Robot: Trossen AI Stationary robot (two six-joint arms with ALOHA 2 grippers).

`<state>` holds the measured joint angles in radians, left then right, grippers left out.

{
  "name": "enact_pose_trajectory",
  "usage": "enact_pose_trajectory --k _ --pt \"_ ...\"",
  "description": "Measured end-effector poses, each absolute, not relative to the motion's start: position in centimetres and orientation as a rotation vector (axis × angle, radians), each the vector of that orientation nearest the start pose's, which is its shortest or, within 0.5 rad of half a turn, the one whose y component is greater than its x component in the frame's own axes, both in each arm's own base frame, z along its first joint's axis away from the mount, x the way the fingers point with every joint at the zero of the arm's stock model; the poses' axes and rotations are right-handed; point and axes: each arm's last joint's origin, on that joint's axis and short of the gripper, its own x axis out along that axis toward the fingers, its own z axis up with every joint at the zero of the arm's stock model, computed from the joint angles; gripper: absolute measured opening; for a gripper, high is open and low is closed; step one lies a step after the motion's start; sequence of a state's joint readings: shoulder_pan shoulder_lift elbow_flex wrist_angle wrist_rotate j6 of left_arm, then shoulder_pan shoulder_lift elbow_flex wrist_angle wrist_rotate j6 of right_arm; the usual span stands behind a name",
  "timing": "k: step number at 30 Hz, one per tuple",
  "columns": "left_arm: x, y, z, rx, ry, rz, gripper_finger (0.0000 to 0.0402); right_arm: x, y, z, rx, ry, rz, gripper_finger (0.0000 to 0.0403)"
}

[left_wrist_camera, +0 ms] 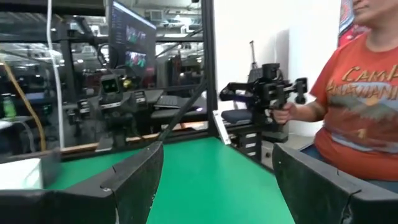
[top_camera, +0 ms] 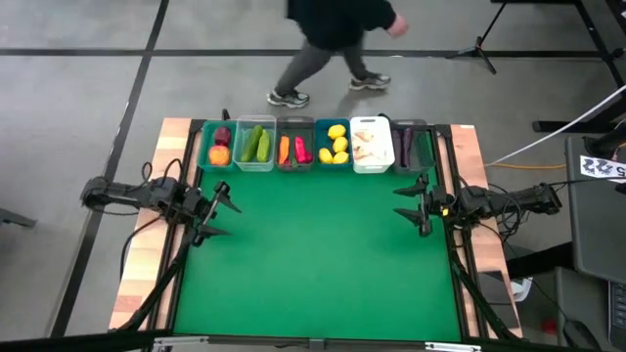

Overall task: Sort produce into baskets
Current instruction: Return to Home Position

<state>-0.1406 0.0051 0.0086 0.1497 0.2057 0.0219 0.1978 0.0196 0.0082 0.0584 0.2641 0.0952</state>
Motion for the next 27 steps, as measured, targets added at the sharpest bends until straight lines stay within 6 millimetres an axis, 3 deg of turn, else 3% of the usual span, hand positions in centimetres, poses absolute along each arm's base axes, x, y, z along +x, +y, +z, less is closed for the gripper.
enact_pose_trajectory --k 6,11,16,27 --pt "9.5 -1.0 17.7 0.006 -0.116 -0.335 0.0296 9.8 1.1 16.7 0.1 -0.007 0.117 0.0269" --pt "9.5 -0.8 17.8 0.008 -0.119 -0.385 0.0296 9.9 0.6 16.5 0.131 0.015 0.052 0.0269" --pt "9.6 -0.6 17.3 0.046 -0.08 -0.33 0.0296 9.9 0.3 16.5 0.162 0.016 0.029 0.0269" --pt "9.6 -0.6 17.2 -0.089 -0.043 -0.33 0.0296 10.0 0.4 16.4 0.176 0.017 0.031 0.0269"
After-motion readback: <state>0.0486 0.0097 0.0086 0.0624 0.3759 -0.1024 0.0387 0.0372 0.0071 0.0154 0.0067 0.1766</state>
